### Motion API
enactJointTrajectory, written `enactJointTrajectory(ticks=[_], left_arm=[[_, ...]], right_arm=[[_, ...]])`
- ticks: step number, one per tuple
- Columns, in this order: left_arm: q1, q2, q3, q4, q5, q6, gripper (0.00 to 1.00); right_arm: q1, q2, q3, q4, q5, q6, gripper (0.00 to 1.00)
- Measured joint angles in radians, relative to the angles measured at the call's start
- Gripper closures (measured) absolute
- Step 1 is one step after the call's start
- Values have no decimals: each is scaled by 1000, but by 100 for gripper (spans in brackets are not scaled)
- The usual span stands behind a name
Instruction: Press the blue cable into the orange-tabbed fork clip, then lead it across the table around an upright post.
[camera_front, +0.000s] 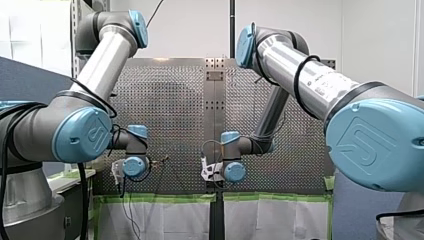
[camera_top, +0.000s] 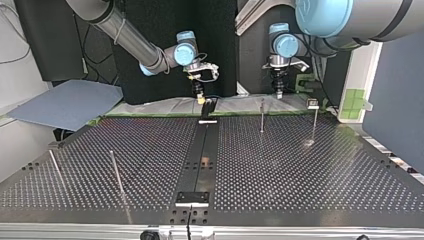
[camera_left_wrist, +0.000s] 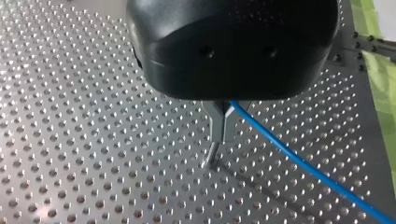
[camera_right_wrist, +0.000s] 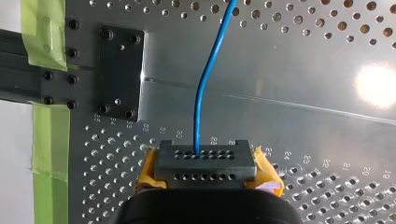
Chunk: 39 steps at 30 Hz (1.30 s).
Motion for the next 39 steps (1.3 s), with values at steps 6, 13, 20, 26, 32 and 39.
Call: enactJointTrajectory(ticks=[6, 13, 20, 26, 32, 39], left_arm=[[19, -1, 27, -29, 29, -9, 98], [24, -2, 49, -61, 33, -15, 98], [33, -12, 56, -73, 33, -15, 98], [36, -54, 88, -87, 47, -16, 98], [38, -69, 136, -129, 65, -24, 98], [43, -70, 180, -158, 87, -32, 98]], right_arm=[[2, 0, -2, 0, 1, 0, 100], [4, 0, -6, 2, 5, 0, 100], [7, 0, -14, 4, 6, -1, 100], [16, 0, -28, 9, 6, -8, 100], [27, 0, -39, 10, 7, -17, 100], [31, 0, -45, 10, 15, -15, 100]])
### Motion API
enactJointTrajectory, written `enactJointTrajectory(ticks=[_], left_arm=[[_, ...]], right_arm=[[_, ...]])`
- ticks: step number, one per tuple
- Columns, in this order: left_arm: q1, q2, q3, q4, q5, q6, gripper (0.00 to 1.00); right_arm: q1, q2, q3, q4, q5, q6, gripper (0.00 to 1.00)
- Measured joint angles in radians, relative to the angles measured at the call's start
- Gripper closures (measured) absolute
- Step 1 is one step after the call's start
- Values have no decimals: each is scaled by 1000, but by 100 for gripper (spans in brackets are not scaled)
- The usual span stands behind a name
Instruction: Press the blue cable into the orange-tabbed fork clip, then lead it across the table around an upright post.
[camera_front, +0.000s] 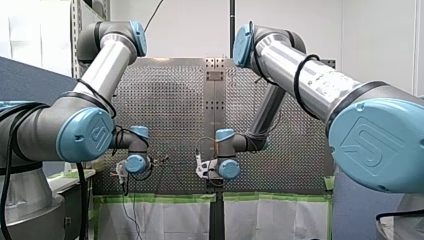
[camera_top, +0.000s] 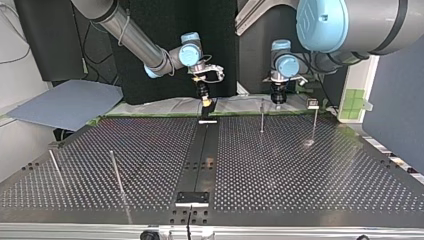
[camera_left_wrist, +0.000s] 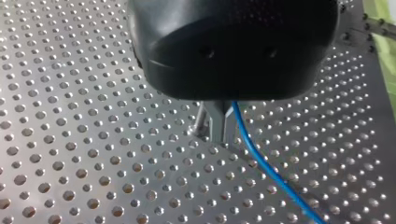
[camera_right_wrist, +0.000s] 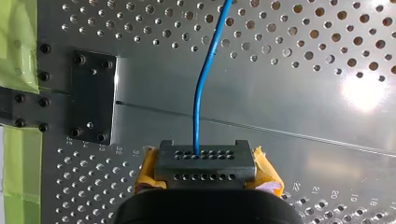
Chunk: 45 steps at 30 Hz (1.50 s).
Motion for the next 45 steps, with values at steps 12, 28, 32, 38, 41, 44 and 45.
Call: enactJointTrajectory(ticks=[12, 28, 32, 38, 41, 44, 45], left_arm=[[2, 0, 32, -29, 30, -4, 98], [6, 0, 76, -72, 28, -5, 98], [7, 0, 78, -75, 27, -3, 98], [8, 0, 84, -76, 22, 1, 98], [8, 0, 95, -81, 19, 4, 98], [8, 0, 109, -87, 15, 4, 98], [8, -1, 114, -89, 13, 4, 98]], right_arm=[[-10, 0, -31, 10, 13, 11, 100], [-43, 0, -77, 32, 10, 30, 100], [-47, 0, -84, 41, 7, 24, 100], [-52, 0, -93, 41, -15, 28, 100], [-56, 1, -103, 43, -29, 31, 100], [-58, 1, -109, 44, -36, 32, 100], [-59, 1, -110, 44, -36, 32, 100]])
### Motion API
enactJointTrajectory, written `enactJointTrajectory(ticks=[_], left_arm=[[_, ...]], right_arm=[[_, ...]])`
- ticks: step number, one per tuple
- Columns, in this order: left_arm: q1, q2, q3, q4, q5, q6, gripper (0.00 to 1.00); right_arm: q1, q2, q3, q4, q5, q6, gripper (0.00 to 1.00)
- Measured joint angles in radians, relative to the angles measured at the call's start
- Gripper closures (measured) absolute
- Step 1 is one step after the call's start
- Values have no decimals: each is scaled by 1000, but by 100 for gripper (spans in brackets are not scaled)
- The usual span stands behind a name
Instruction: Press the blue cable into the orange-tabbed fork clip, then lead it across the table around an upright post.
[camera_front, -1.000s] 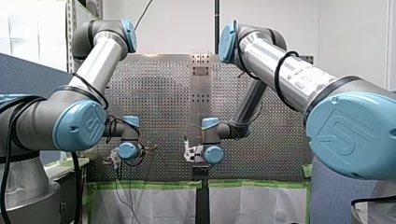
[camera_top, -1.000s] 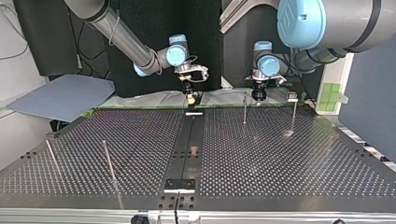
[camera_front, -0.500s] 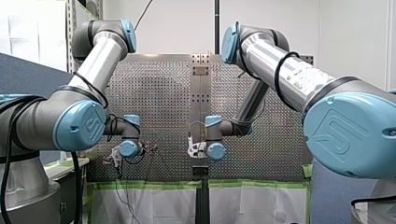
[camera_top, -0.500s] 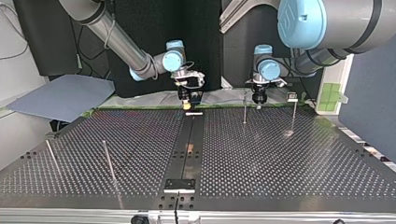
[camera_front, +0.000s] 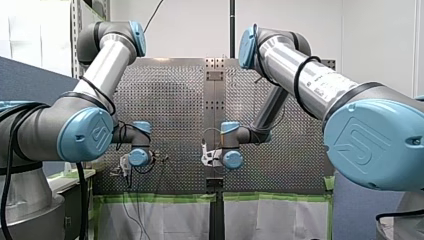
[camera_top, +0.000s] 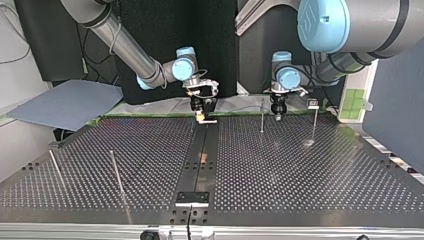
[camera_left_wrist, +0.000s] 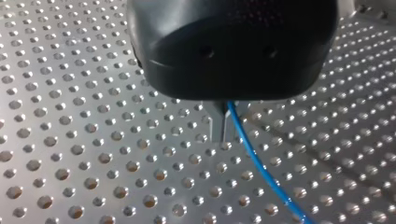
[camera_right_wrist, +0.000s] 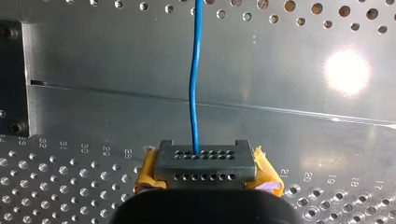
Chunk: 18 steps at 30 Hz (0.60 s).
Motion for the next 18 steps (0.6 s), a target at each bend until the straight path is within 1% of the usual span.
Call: enactJointTrajectory(ticks=[3, 7, 16, 17, 18], left_arm=[[0, 0, 17, -12, -5, -1, 98], [0, 0, 28, -21, -8, -1, 98], [1, 0, 47, -41, -10, 4, 98], [1, 0, 48, -41, -9, 6, 95], [1, 0, 48, -41, -9, 9, 95]], right_arm=[[-3, 0, -8, -1, -7, 6, 100], [-9, 0, -21, -1, -24, 15, 100], [-16, 1, -25, 0, -30, 17, 100], [-16, 1, -25, 0, -30, 17, 100], [-17, 1, -25, 0, -31, 17, 100]])
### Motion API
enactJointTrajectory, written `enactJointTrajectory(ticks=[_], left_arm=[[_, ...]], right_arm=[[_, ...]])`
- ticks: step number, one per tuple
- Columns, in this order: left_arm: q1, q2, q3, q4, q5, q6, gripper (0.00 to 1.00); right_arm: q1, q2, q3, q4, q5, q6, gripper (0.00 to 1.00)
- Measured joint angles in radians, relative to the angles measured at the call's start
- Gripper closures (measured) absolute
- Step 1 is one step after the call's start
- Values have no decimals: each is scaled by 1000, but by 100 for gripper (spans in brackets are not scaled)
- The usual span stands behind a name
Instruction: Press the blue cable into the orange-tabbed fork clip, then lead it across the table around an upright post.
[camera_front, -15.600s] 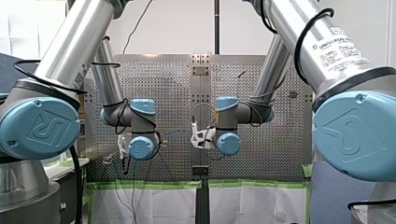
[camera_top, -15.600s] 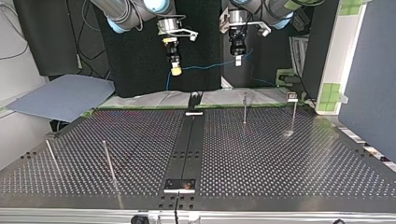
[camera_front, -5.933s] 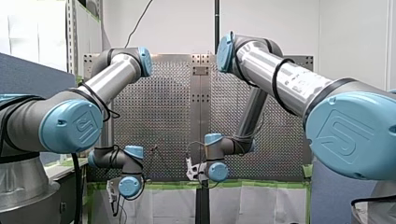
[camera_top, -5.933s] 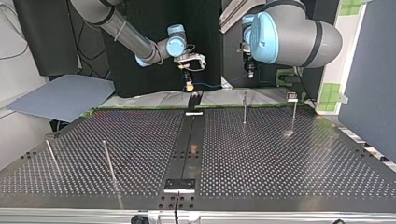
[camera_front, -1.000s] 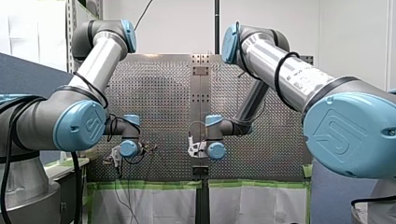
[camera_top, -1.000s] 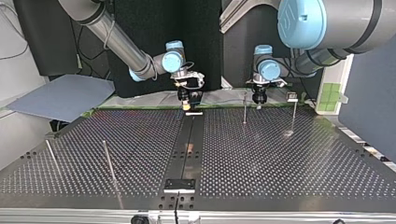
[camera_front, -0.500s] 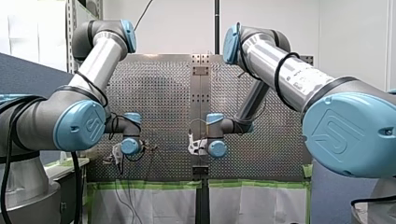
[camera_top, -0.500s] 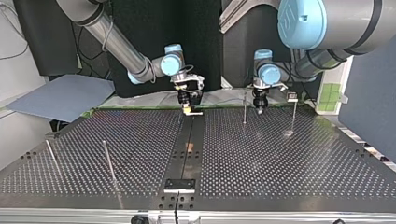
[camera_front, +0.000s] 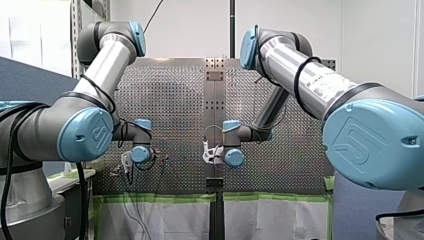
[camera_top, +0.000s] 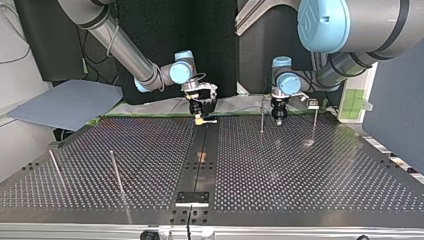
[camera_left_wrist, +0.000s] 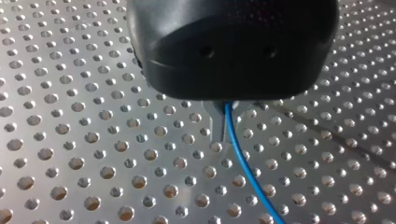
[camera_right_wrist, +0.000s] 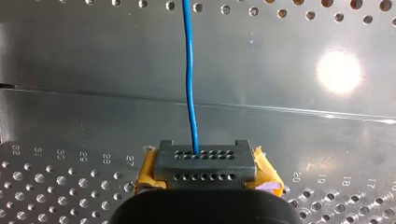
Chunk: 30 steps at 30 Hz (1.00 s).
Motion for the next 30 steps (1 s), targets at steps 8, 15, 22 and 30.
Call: enactJointTrajectory(ticks=[8, 15, 22, 30], left_arm=[[7, 0, -1, -15, -11, 54, 18], [9, 0, -2, -65, -60, 88, 16], [17, 0, -22, -90, -36, 101, 0], [22, 0, -86, -94, 15, 124, 0]], right_arm=[[-1, 0, 0, 10, -3, 0, 100], [-1, 0, 0, 15, -3, 0, 100], [-1, 0, 0, 23, -3, 0, 100], [-1, 0, 0, 25, -3, -1, 100]])
